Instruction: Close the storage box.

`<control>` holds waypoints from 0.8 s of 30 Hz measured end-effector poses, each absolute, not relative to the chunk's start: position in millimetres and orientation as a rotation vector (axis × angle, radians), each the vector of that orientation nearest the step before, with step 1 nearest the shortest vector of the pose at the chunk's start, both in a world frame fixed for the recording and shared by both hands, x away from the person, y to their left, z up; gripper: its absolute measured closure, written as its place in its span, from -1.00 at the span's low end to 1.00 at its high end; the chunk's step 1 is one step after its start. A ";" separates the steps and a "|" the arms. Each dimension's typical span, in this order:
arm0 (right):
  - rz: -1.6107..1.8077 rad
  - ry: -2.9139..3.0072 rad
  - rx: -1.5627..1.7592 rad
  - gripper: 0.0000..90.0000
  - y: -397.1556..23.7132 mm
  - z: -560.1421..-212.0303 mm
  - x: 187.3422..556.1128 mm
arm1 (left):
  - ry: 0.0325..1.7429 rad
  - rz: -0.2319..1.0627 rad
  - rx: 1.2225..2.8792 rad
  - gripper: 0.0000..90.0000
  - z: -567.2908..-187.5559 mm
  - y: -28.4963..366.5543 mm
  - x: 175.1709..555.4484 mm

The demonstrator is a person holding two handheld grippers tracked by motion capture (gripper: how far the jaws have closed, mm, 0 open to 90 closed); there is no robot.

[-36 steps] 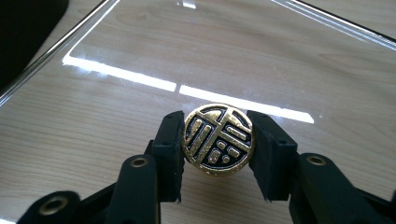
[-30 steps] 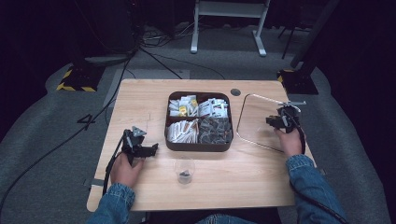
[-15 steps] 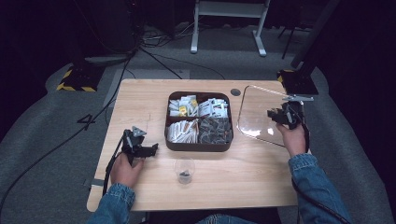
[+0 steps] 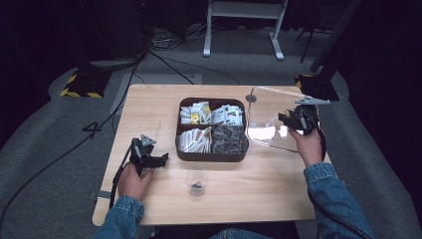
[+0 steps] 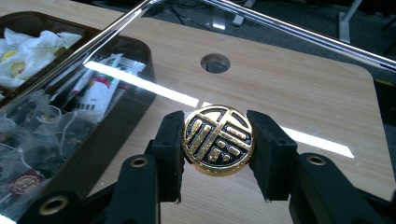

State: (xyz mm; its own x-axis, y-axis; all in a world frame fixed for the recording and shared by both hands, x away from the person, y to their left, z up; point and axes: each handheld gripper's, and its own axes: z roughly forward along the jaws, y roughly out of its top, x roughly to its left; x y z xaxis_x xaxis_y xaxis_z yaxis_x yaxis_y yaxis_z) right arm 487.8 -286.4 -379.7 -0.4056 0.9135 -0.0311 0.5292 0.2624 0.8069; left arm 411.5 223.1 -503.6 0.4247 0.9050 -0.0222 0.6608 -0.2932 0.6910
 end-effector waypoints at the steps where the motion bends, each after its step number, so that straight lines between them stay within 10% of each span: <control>1: 1.010 2.039 1.296 0.30 -284.3 -378.0 487.2 | 1.317 0.502 2.053 -0.67 -503.6 223.1 411.5; 24: 1.069 2.091 1.219 0.30 -248.8 -363.5 492.1 | 1.341 0.507 2.042 -0.67 -503.6 221.2 410.8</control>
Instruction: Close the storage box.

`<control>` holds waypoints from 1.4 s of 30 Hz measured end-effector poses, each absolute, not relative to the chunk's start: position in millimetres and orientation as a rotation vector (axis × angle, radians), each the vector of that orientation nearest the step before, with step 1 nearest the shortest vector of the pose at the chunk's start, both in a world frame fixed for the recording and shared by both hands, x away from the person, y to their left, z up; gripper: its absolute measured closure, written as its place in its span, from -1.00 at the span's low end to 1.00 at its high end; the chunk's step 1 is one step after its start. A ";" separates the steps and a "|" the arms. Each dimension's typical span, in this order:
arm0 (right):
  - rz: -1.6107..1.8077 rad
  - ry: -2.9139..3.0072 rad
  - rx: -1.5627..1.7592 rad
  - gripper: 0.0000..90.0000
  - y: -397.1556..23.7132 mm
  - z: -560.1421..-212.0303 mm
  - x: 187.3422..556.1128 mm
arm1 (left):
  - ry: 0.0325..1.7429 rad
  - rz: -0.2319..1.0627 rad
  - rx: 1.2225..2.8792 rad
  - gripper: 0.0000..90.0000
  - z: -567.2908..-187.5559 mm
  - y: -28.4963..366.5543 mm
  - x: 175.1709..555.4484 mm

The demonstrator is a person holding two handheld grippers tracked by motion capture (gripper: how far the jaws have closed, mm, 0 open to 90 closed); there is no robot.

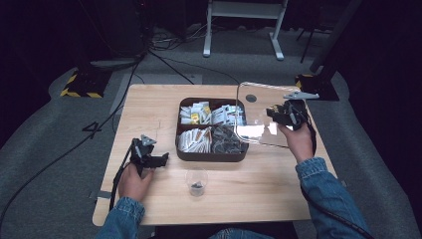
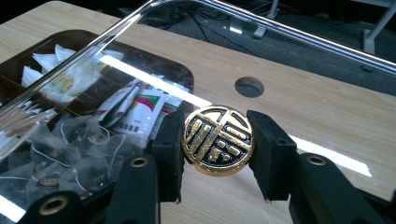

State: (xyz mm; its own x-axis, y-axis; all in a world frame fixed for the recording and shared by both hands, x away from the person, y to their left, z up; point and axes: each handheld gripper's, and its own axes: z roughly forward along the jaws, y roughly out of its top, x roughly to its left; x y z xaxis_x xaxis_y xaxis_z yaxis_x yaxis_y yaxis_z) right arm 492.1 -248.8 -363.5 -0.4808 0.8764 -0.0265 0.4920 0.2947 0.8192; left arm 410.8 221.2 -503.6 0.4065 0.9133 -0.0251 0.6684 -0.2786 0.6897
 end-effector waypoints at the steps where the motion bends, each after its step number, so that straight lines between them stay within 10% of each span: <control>1: 1.066 2.095 1.212 0.30 -246.0 -362.7 493.1 | 1.341 0.507 2.041 -0.67 -503.6 221.2 410.7; 42: 1.084 2.202 1.146 0.30 -118.0 -374.0 519.4 | 1.342 0.501 2.041 -0.67 -503.6 221.2 409.3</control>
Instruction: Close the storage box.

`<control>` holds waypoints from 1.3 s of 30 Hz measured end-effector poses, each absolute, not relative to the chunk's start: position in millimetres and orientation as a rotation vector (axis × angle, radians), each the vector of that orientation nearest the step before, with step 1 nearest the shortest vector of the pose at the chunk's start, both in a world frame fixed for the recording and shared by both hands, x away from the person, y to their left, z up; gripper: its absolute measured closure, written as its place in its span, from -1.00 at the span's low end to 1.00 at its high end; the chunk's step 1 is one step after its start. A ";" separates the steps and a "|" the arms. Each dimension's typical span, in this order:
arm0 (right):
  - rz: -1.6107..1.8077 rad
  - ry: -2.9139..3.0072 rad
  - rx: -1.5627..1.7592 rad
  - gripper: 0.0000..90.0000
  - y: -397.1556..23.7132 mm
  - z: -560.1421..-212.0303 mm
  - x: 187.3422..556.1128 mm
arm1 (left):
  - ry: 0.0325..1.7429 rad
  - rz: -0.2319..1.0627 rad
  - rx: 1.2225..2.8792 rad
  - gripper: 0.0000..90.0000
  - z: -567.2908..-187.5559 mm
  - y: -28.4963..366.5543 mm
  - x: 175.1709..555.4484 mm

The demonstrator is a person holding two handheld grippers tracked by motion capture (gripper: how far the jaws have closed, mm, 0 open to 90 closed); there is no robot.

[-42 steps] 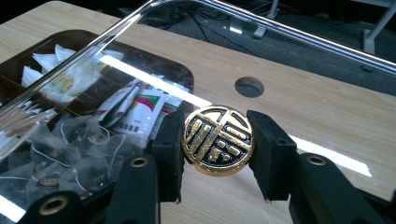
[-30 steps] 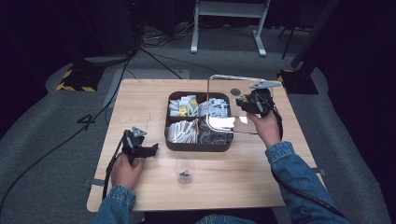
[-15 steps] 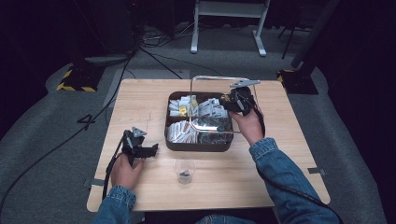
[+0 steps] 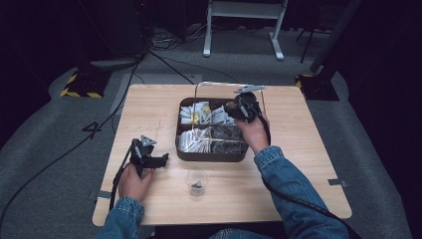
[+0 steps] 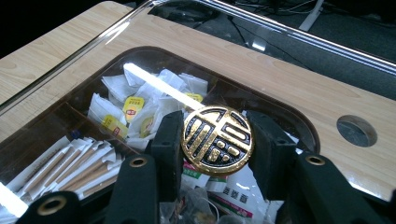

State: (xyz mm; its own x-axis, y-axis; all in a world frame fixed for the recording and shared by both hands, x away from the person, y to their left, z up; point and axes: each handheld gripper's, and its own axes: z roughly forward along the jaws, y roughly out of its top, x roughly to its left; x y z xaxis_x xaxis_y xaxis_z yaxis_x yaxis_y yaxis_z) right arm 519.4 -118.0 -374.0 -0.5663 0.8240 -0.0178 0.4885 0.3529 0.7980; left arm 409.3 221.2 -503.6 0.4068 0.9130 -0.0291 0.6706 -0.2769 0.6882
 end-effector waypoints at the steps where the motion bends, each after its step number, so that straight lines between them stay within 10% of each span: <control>1: 1.085 2.203 1.146 0.30 -116.1 -374.5 519.8 | 1.342 0.501 2.042 -0.67 -503.6 221.2 409.3; 39: 1.038 2.276 1.178 0.30 -72.1 -415.5 525.1 | 1.343 0.502 2.039 -0.67 -503.7 221.1 408.9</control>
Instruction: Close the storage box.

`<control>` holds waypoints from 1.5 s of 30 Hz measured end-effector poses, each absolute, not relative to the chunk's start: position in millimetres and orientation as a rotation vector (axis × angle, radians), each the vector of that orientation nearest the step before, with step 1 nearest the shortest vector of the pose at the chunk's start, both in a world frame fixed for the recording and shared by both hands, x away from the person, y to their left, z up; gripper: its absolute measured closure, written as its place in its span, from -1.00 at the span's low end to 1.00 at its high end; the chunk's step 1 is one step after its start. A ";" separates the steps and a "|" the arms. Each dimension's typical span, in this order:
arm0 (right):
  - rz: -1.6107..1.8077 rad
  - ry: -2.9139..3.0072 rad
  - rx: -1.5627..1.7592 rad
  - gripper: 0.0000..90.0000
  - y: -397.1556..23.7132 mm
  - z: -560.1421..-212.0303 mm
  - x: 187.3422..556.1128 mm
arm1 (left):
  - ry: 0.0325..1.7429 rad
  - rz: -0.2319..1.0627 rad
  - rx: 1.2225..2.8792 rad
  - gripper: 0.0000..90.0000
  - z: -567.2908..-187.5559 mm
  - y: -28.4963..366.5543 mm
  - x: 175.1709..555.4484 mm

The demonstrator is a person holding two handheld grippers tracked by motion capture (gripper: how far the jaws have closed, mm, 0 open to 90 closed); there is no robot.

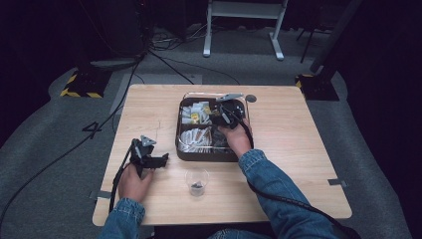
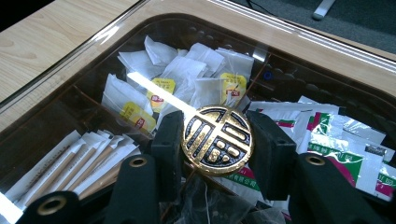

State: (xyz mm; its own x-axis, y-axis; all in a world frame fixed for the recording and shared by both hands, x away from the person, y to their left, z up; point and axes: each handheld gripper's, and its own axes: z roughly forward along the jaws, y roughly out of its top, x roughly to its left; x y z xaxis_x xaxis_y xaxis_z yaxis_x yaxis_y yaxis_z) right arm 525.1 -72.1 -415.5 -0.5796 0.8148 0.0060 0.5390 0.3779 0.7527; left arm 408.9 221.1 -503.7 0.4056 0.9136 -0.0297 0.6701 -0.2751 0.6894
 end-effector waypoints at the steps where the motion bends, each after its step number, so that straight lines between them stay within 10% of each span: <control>1: 1.036 2.276 1.179 0.30 -71.8 -416.1 524.9 | 1.343 0.502 2.039 -0.67 -503.7 221.1 408.9; 45: 0.984 2.307 1.175 0.29 -59.1 -434.0 523.4 | 1.342 0.502 2.041 -0.67 -503.6 221.1 409.2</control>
State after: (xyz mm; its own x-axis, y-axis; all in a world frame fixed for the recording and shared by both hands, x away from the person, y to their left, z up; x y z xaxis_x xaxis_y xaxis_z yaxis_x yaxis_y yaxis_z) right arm 523.4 -59.1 -434.0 -0.5840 0.8117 -0.0119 0.5533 0.4088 0.7258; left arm 409.2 221.1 -503.6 0.4070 0.9130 -0.0287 0.6701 -0.2770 0.6886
